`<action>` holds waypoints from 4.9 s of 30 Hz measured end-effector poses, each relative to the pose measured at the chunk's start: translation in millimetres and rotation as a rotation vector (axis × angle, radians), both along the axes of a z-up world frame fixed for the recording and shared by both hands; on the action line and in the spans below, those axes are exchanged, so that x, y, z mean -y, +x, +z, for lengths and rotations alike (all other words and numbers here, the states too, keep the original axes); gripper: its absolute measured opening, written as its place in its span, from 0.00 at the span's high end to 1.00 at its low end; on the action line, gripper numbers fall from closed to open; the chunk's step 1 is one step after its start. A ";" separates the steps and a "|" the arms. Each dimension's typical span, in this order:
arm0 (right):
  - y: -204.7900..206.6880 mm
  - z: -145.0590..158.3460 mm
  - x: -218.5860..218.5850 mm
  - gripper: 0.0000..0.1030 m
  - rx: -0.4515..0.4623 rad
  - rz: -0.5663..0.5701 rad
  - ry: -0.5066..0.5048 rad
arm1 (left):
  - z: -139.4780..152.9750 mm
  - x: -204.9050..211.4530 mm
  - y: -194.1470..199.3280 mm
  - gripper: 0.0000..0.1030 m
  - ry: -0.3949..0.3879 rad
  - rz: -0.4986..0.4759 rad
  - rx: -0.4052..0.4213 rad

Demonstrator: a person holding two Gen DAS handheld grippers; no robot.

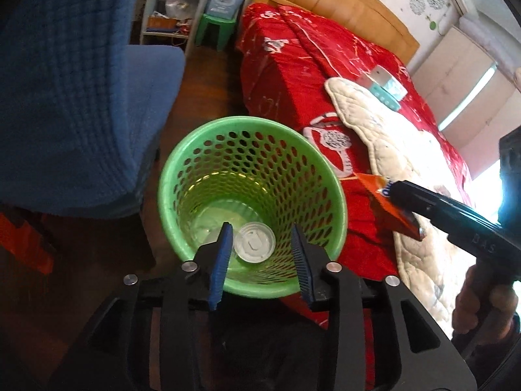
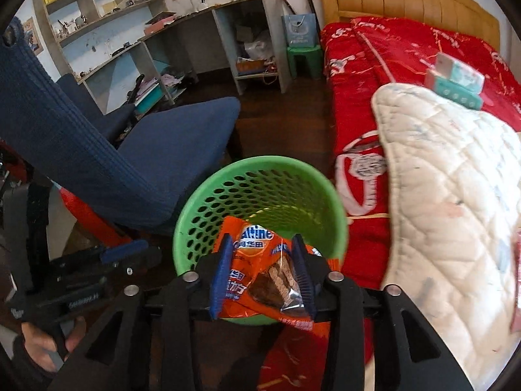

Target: Collect trash

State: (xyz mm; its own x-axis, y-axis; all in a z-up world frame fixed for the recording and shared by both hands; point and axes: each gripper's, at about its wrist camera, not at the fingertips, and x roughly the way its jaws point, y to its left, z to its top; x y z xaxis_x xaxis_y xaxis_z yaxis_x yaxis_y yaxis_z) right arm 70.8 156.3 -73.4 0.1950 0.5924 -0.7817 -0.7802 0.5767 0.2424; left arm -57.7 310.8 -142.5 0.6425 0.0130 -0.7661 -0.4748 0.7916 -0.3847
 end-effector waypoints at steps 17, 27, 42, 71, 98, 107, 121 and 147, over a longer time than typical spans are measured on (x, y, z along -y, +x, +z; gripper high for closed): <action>8.9 19.4 63.5 0.27 0.034 -0.129 0.044 | 14.3 25.5 15.6 0.45 0.020 -0.035 0.021; 32.7 37.3 155.4 0.18 0.108 -0.303 0.033 | 29.3 65.3 40.6 0.39 0.041 -0.114 0.033; 93.2 64.2 306.6 0.26 0.217 -0.631 -0.023 | 30.4 108.0 66.3 0.39 0.058 -0.198 0.002; 148.3 44.9 342.7 0.70 0.206 -0.681 -0.159 | 17.4 128.7 87.7 0.39 0.062 -0.245 -0.043; 85.3 107.1 423.1 0.70 0.276 -0.729 -0.025 | 53.3 321.9 179.2 0.27 0.091 -0.736 0.094; 78.7 99.6 451.6 0.70 0.255 -0.759 -0.008 | 52.6 394.3 224.5 0.25 0.094 -0.894 0.117; 78.4 87.5 475.7 0.70 0.230 -0.784 0.014 | 31.3 447.7 291.9 0.27 0.113 -0.935 0.112; 46.1 93.3 395.9 0.70 0.215 -0.643 0.087 | 99.8 293.0 183.5 0.37 0.166 -0.618 0.273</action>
